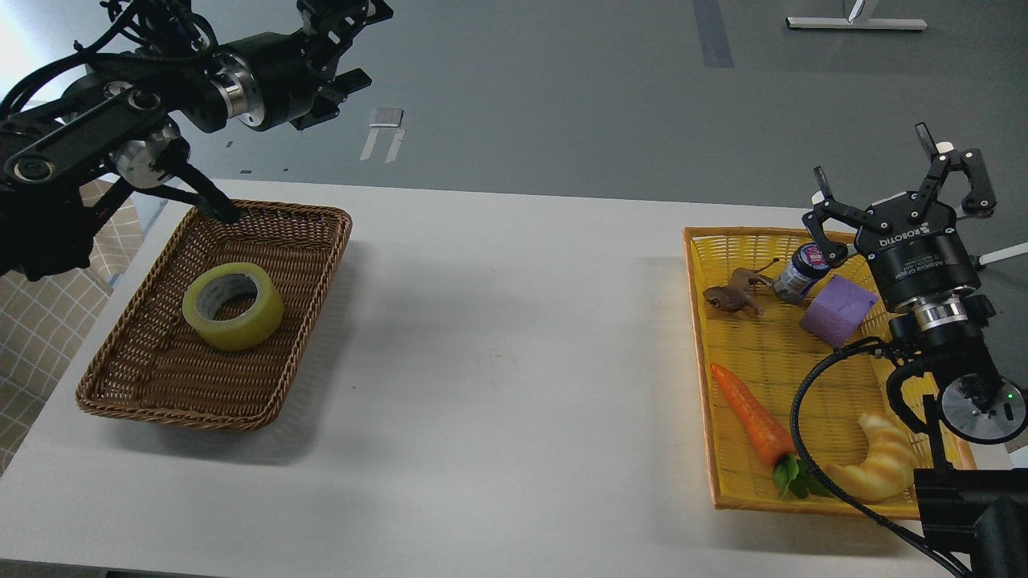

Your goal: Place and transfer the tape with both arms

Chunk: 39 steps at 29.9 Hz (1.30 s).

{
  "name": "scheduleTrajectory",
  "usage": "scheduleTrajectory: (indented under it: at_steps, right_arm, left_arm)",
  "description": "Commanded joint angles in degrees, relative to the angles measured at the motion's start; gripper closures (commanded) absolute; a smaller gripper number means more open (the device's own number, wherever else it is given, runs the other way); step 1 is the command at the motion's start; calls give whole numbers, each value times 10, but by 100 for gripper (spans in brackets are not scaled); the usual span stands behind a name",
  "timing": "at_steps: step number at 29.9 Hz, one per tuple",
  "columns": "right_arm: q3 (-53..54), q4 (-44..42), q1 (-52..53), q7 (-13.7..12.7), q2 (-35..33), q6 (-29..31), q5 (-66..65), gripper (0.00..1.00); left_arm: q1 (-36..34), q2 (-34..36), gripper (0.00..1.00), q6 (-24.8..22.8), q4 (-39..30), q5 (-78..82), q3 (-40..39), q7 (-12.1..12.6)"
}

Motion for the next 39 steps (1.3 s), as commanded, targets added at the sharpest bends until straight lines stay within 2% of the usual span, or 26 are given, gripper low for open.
scheduleTrajectory:
  at_steps: [1, 8, 12, 18, 20, 25, 29, 39]
  right_arm:
    - [-1, 0, 6, -3, -15, 0, 0, 0]
    - [-1, -3, 20, -4, -35, 0, 0, 0]
    - [-3, -6, 39, -5, -38, 0, -3, 0]
    - [-3, -7, 54, -4, -47, 0, -3, 0]
    - [-5, -11, 63, -5, -44, 0, -3, 0]
    - [-18, -37, 81, -5, -44, 0, -4, 0]
    - [-32, -55, 102, -5, -47, 0, -4, 0]
    - [-40, -83, 143, -5, -40, 0, -4, 0]
  left_arm:
    - [8, -25, 2, -4, -1, -57, -14, 0]
    - [67, -73, 2, -28, -8, -110, -127, 0]
    - [136, -105, 2, -63, -48, -110, -211, 1]
    - [189, -150, 2, -69, -72, -110, -303, 0]
    - [212, -174, 2, -86, -76, -110, -348, 0]
    - [239, -189, 2, -110, -97, -110, -391, 0]
    - [265, -202, 2, -111, -117, -110, -421, 0]
    - [312, -213, 2, -111, -149, -110, -432, -4]
